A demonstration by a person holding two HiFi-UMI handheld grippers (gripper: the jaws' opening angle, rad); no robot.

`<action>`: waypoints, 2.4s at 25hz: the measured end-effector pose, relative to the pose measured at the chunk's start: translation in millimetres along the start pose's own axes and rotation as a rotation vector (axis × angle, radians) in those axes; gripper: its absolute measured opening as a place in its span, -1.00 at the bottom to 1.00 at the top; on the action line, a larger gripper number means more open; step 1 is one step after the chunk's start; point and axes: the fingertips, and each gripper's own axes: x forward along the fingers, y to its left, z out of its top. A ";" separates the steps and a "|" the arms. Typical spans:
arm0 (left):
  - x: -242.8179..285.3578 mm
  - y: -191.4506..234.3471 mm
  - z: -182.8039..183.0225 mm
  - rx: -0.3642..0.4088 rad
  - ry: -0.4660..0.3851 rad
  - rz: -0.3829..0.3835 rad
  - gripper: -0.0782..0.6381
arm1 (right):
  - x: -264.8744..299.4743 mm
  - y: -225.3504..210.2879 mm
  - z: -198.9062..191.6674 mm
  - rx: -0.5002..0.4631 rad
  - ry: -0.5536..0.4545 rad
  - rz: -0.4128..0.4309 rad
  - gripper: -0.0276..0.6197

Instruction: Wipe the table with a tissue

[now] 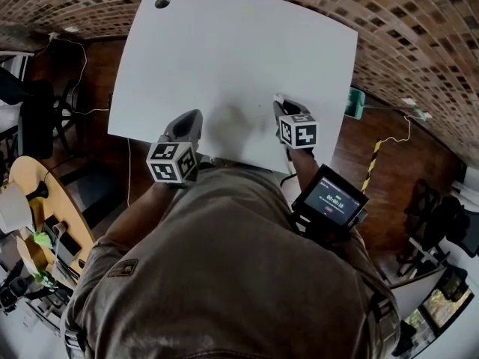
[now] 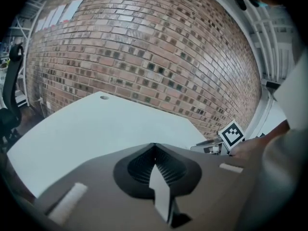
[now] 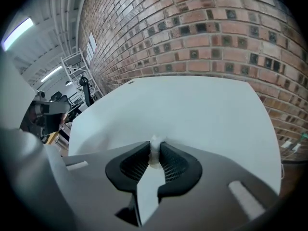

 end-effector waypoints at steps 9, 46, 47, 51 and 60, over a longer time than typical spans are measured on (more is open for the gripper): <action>0.6 17.9 -3.3 -0.037 0.011 0.023 -0.78 | 14.9 6.3 -0.1 0.005 0.040 0.007 -0.69; -2.1 -9.3 7.8 0.001 -0.015 0.024 -0.78 | 14.0 43.7 -15.2 -0.035 0.032 0.128 -0.69; -0.7 -12.3 7.6 0.003 -0.014 0.022 -0.78 | 10.5 34.9 -16.0 -0.024 0.027 0.114 -0.69; 6.6 -27.7 5.9 0.016 -0.008 0.007 -0.78 | -5.1 0.4 -24.3 0.027 0.013 0.061 -0.69; 7.9 -49.6 -3.1 0.027 0.002 0.032 -0.78 | -21.4 -11.4 -27.8 0.032 -0.013 0.088 -0.69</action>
